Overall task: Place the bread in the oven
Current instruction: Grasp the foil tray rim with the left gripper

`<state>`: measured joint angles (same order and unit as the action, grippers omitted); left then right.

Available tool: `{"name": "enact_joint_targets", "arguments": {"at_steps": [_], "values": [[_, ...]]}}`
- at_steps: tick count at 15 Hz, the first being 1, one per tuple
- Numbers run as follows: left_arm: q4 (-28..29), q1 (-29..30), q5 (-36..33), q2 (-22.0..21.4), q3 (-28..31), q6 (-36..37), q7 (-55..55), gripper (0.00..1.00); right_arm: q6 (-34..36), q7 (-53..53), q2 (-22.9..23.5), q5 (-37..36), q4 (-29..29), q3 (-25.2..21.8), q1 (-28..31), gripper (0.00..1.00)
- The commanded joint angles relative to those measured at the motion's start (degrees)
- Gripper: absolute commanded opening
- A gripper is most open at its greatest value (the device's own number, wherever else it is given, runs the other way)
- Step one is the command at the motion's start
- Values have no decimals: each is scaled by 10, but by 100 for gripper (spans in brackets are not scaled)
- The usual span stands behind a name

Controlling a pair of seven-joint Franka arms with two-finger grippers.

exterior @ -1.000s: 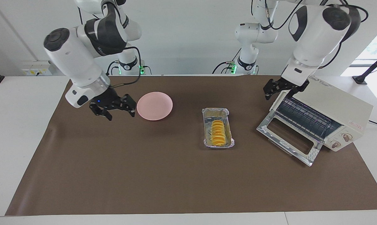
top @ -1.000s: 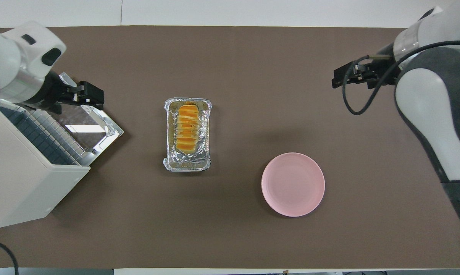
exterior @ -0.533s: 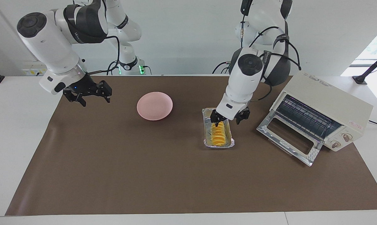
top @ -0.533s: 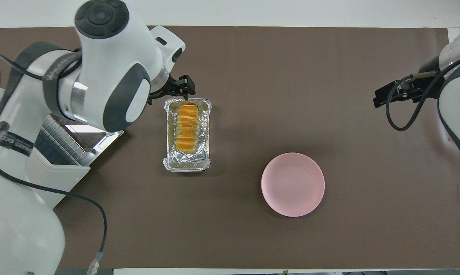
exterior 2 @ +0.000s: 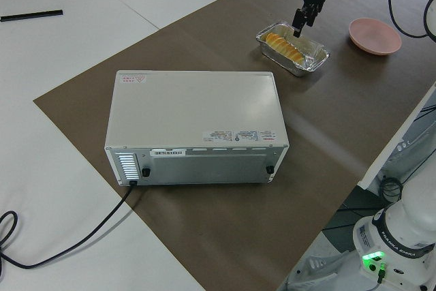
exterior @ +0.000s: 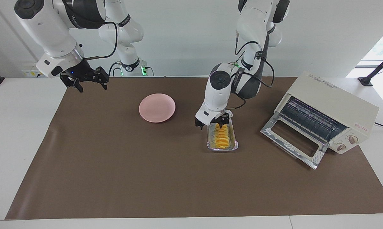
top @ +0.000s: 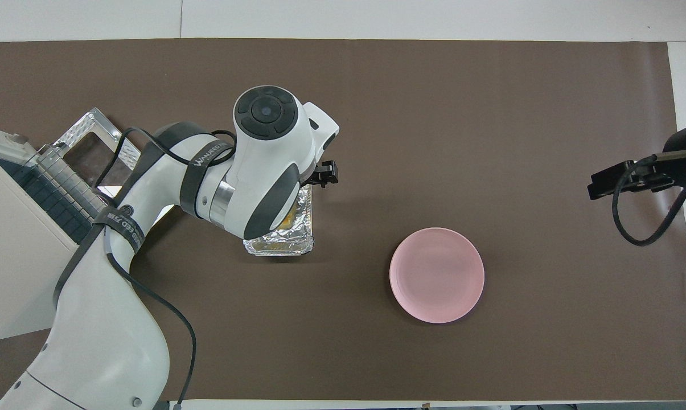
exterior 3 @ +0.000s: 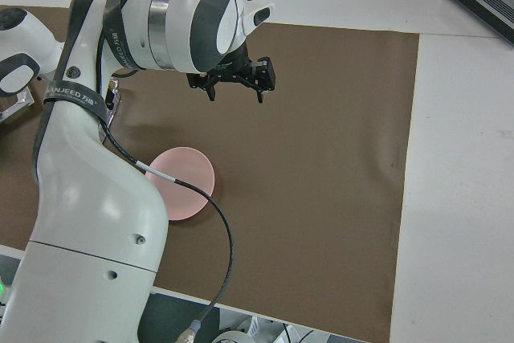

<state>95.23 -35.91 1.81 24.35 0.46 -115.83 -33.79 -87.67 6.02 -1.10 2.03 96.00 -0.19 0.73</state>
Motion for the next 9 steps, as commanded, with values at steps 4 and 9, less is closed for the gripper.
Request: {"name": "enact_joint_targets", "arguments": {"at_steps": [4, 9], "values": [[44, -7, 4, -20, 8, -27, -20, 60, -10, 19, -10, -9, 15, 11, 29, 100], [52, -17, 4, -20, 8, -30, -27, 41, -12, 19, -7, -31, 2, 17, 28, 100]]}}
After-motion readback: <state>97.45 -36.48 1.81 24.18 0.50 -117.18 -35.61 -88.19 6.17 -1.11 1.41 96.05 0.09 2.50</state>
